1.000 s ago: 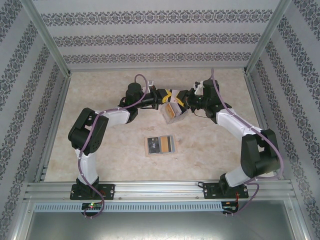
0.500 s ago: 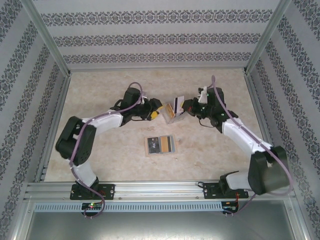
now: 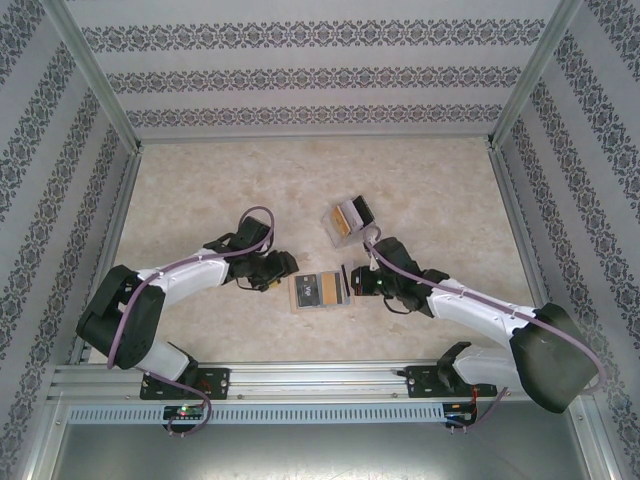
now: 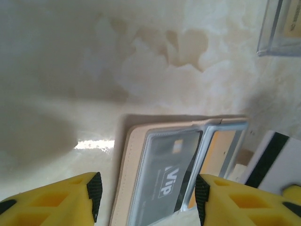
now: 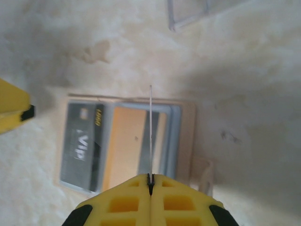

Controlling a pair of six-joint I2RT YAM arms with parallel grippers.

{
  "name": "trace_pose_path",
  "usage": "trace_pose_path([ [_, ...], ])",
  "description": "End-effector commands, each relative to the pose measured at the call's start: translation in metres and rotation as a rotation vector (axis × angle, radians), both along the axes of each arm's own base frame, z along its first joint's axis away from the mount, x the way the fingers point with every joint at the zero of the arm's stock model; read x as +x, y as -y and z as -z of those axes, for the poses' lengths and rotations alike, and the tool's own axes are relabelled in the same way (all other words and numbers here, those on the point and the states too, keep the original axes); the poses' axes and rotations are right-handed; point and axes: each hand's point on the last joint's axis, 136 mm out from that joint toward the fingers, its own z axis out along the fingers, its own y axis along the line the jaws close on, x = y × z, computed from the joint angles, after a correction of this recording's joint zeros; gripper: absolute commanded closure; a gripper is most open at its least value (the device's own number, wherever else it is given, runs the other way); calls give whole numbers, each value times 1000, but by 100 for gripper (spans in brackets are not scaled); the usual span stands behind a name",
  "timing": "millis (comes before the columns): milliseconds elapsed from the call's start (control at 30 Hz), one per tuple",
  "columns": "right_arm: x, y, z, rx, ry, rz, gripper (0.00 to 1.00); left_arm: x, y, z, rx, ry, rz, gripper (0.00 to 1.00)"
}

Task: Put the credit cards into the card holder
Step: Flip over the card slot in the card holder.

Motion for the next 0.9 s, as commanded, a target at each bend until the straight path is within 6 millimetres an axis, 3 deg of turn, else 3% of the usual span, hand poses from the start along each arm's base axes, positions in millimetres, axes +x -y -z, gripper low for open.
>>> trace_pose_path([
  [0, 8, 5, 1, -19, 53, 50, 100, -5, 3, 0, 32, 17, 47, 44],
  [533, 6, 5, 15, -13, -18, 86, 100, -7, 20, 16, 22, -11, 93, 49],
  [867, 7, -6, 24, 45, -66, 84, 100, -11, 24, 27, 19, -44, 115, 53],
])
